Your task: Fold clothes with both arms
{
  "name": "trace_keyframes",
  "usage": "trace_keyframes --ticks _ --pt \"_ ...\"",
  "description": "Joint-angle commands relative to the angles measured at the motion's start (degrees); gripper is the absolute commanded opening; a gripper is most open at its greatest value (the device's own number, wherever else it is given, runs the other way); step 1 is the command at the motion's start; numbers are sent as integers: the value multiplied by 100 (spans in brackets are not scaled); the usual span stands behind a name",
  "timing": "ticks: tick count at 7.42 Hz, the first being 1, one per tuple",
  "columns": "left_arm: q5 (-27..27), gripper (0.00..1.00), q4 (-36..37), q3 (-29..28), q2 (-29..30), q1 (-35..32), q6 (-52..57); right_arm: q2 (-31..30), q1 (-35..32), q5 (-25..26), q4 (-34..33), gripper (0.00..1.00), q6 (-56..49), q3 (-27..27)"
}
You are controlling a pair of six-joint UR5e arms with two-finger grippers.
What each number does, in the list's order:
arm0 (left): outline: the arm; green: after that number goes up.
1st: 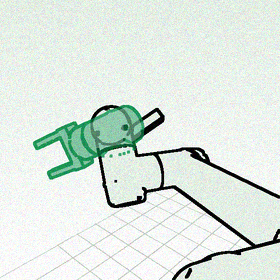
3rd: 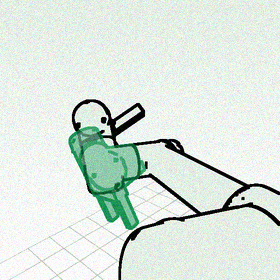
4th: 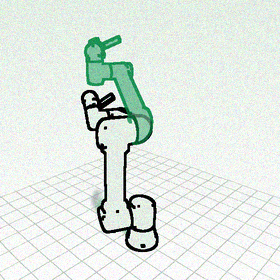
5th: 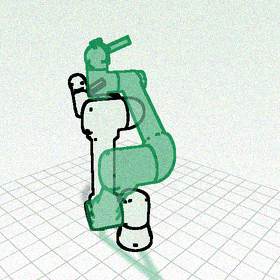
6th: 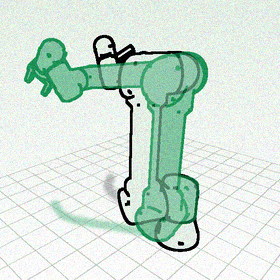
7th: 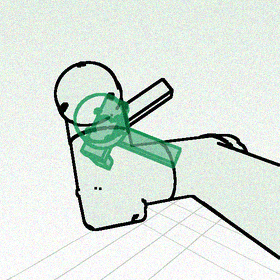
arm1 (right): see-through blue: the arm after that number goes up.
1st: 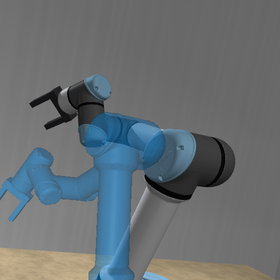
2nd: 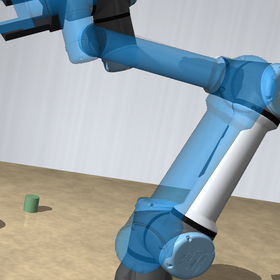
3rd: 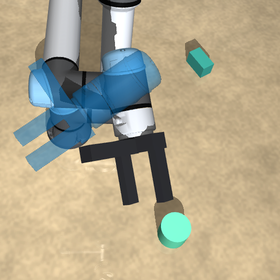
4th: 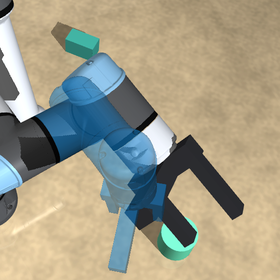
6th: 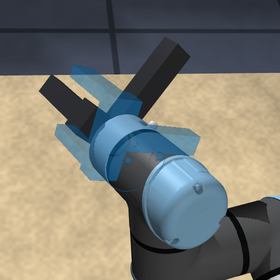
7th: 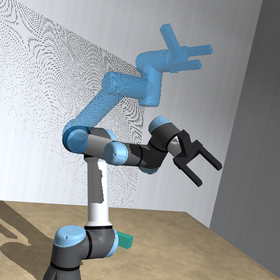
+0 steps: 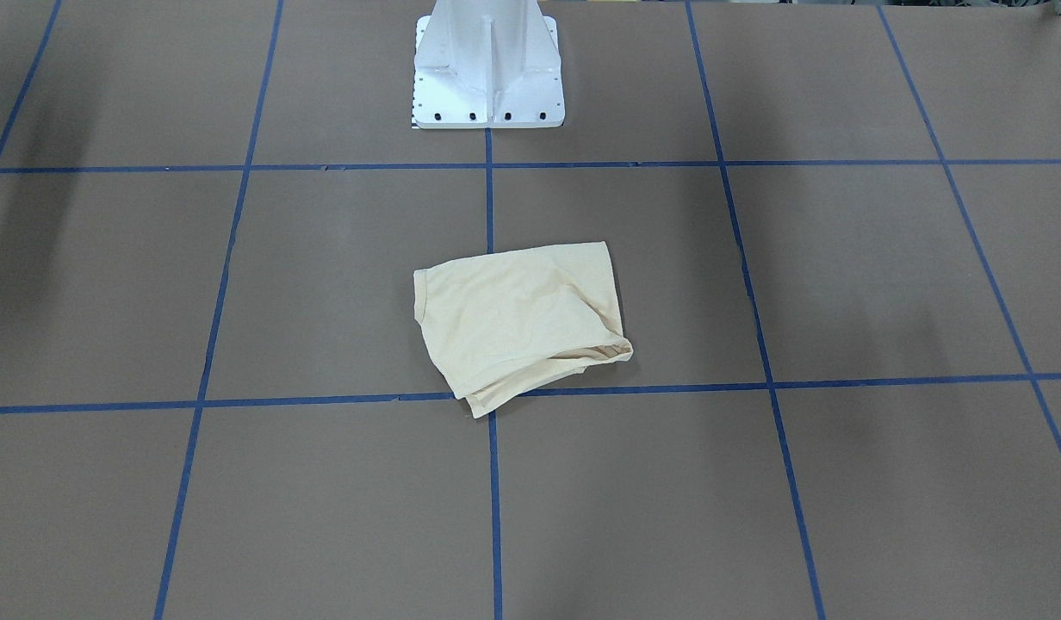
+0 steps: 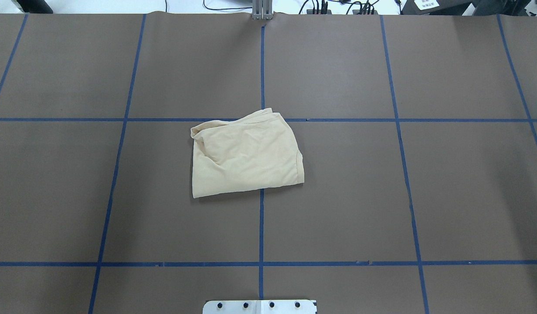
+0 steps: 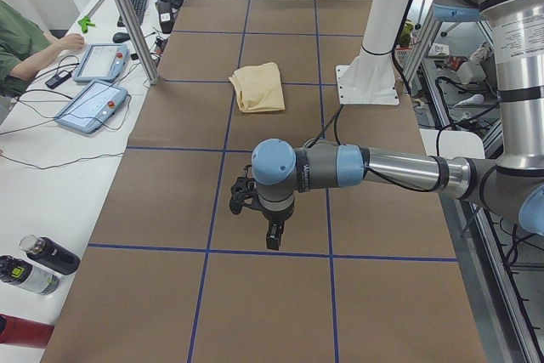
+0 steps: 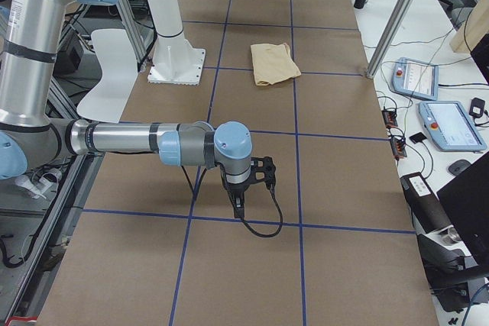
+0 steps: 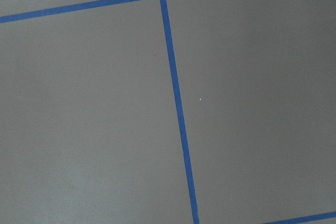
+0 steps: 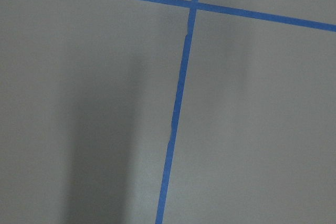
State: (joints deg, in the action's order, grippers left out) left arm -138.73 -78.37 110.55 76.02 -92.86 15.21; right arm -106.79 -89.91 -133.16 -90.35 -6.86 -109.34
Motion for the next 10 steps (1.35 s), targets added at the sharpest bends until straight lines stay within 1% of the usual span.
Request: trace_keyframes --ticks 1,2,4,6,8,10 --pt "-137 100 -134 1 -35 -13 -36 0 0 0 0 100 0 0" --pt "-128 100 -143 1 -35 -13 -53 0 0 0 0 100 0 0" --pt "-32 100 -109 19 158 -4 -53 0 0 0 0 100 0 0" --pt "-32 100 -117 19 185 -4 -45 0 0 0 0 100 0 0" --pt "335 100 -126 36 194 -4 -36 0 0 0 0 100 9 -9" --pt "373 100 -126 45 194 -4 -36 0 0 0 0 100 0 -9"
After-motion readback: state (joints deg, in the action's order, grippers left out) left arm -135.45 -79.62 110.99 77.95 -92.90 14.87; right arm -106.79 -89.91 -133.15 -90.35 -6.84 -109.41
